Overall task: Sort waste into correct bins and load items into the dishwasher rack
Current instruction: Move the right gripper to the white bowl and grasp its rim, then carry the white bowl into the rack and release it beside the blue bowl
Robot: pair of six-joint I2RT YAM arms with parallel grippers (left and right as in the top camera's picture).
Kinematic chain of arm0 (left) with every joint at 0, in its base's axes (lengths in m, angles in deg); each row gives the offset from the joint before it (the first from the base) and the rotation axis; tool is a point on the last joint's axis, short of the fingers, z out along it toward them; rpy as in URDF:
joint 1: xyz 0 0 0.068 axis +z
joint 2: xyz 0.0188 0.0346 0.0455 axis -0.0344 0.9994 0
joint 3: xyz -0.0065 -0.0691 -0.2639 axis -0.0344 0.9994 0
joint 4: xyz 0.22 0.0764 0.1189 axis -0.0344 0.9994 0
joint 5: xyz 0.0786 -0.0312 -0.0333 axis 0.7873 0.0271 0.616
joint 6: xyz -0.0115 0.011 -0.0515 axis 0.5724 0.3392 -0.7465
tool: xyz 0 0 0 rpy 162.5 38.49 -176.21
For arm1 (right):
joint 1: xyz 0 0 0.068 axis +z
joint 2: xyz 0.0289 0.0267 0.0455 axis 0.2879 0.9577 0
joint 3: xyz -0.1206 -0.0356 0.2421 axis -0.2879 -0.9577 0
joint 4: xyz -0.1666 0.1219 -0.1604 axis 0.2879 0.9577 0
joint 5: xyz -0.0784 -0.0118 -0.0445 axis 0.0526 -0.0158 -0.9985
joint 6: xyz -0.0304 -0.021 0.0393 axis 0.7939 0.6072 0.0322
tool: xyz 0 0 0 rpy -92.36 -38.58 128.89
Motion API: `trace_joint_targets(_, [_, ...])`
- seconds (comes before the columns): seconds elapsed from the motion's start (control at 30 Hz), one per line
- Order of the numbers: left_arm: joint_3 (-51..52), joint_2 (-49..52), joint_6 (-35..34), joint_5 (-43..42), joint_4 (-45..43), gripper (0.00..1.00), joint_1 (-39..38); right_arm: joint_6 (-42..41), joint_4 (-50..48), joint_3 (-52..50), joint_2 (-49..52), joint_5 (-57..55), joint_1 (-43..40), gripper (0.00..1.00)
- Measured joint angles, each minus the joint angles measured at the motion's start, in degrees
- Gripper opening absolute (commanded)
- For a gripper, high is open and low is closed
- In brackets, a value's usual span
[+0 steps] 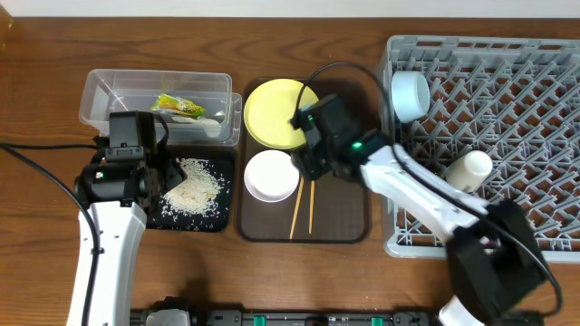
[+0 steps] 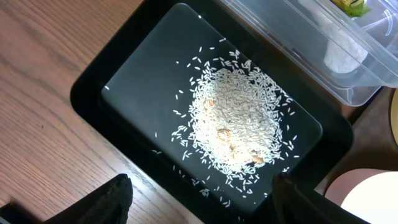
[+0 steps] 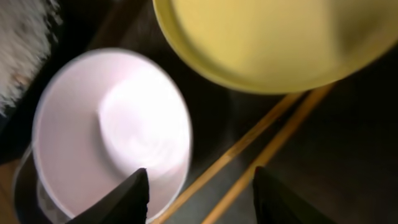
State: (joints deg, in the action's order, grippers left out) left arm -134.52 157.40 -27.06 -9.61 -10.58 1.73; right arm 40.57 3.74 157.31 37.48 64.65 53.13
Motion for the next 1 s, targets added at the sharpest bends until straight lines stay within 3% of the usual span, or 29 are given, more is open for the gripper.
trace_joint_targets(0.13, [0.0,0.0,0.0,0.0,0.02,0.75,0.0,-1.38,-0.04,0.0,3.89,-0.02,1.73,0.34])
trace_joint_targets(0.17, [0.0,0.0,0.0,0.0,0.02,0.75,0.0,-1.77,0.0,0.0,4.44,-0.13,1.92,0.26])
trace_joint_targets(0.3, [0.0,0.0,0.0,0.0,0.02,0.75,0.0,-4.2,0.0,-0.02,6.25,-0.72,2.45,0.13])
trace_joint_targets(0.37, [0.0,0.0,0.0,0.0,0.02,0.75,0.0,-4.81,-0.22,-0.02,6.19,-1.38,2.4,0.01])
trace_joint_targets(0.57, [0.0,0.0,0.0,0.0,0.02,0.75,0.0,-5.09,0.61,0.15,3.3,-6.86,0.94,0.01])
trace_joint_targets(0.77, [0.0,0.0,0.0,-0.02,0.02,0.75,0.0,-2.43,0.44,1.2,-9.44,-15.1,-5.7,0.01])
trace_joint_targets(1.0, [0.0,0.0,0.0,0.0,-0.22,0.75,0.0,8.0,-2.82,2.71,-20.22,-31.32,-15.76,0.01])
